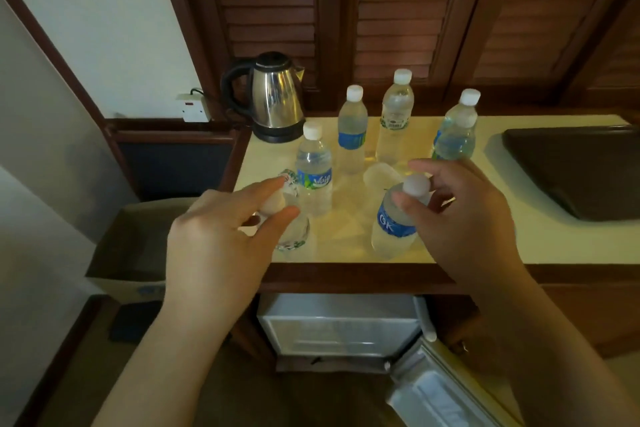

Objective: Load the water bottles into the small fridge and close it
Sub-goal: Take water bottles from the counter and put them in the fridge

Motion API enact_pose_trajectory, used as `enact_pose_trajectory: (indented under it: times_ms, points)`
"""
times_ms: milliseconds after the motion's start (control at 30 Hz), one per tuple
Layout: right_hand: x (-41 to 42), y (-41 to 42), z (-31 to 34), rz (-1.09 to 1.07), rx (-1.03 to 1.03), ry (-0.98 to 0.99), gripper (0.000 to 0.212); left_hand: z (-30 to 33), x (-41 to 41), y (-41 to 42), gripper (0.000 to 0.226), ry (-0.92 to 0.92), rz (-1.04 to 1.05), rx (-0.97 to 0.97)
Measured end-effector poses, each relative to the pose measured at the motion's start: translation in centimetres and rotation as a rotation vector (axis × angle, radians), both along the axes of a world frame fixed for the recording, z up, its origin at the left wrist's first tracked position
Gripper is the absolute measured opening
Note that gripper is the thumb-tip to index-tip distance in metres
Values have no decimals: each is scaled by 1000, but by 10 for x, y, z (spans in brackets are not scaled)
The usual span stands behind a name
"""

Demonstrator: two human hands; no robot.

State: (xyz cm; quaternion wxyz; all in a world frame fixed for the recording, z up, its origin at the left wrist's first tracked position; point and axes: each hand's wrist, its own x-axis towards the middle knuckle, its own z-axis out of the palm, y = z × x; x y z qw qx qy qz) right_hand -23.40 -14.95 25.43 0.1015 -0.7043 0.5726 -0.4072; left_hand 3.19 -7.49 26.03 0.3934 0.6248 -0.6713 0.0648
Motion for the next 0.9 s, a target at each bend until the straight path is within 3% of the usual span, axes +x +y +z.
enact_pose_trajectory:
  times_ms: [67,200,367,633,900]
  points:
    - [0,30,0,-14,-21,-7,44,-2,-3,34,38,51,-25,-23]
    - [1,89,2,16,-18,-49,38,-14,-6,87,23,383,-80,117]
    - [5,153,-37,79,42,-67,29,-48,3,140,41,102,-73,122]
    - [16,203,-184,42,396,-9,25,-167,-2,172,47,201,-50,390]
    - [18,188,-323,89,483,-50,26,-295,-22,154,46,267,11,496]
